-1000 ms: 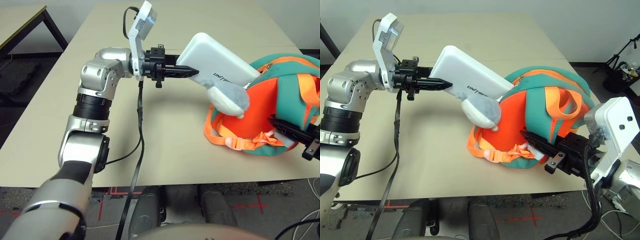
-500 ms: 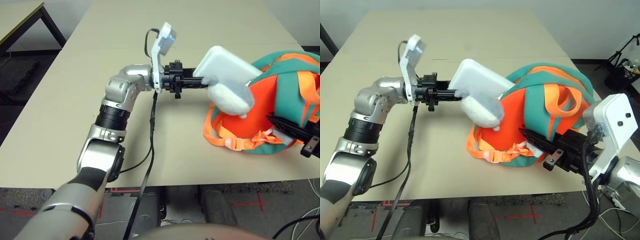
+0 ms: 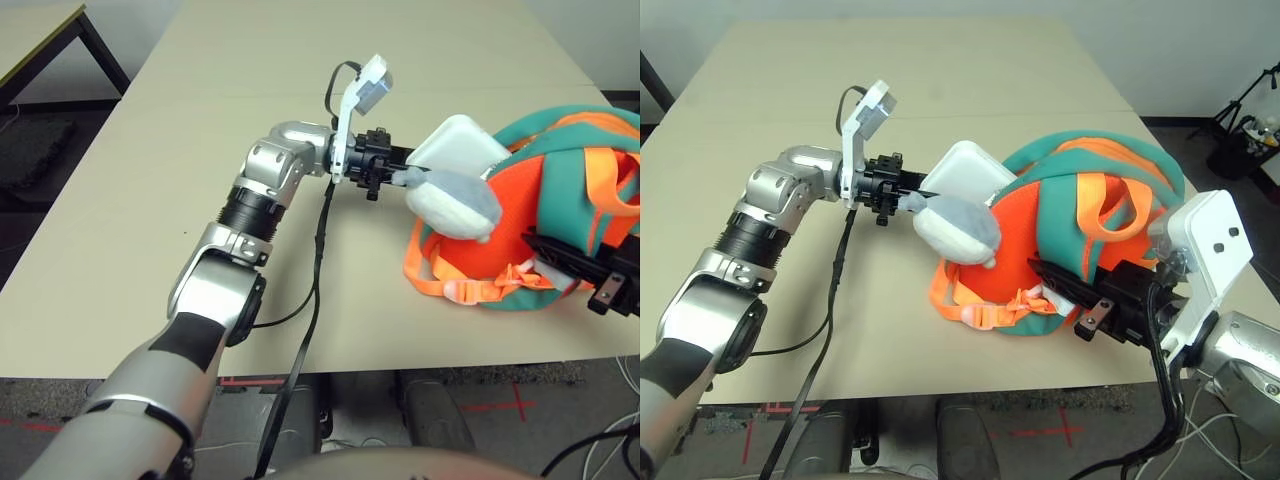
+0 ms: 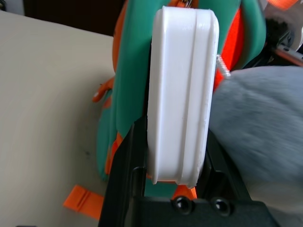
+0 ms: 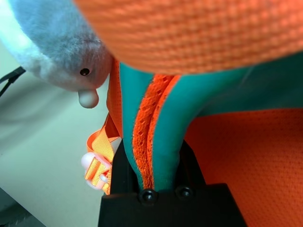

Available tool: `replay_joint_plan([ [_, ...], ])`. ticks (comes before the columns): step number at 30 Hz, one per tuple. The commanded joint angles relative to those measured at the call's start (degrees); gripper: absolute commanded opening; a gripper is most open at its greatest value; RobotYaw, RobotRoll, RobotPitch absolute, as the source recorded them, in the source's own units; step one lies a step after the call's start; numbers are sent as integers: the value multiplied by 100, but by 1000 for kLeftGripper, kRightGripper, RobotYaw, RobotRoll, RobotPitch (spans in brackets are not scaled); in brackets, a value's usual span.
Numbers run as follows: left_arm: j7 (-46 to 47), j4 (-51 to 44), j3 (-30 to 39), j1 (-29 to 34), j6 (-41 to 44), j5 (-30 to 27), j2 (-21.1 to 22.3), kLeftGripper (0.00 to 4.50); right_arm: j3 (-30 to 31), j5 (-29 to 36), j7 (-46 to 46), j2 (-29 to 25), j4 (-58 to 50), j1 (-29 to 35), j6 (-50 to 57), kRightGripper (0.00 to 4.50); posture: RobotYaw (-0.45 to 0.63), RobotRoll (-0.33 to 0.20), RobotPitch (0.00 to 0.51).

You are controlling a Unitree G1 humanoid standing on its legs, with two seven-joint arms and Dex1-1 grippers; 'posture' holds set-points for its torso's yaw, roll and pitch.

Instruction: Put the pencil case into the backpack and zip it.

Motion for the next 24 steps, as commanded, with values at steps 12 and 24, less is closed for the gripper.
replay_joint_plan([
  [12,-303,-404,266,-38,243,-17,542,1335,178,-194,73,84,-14,-99,-88,197,-220,0,136],
  [24,-392,-1213,717,-194,1209,-506,1490,4284,305,-382,194,130,64,-205,-116,197,-200,0,130],
])
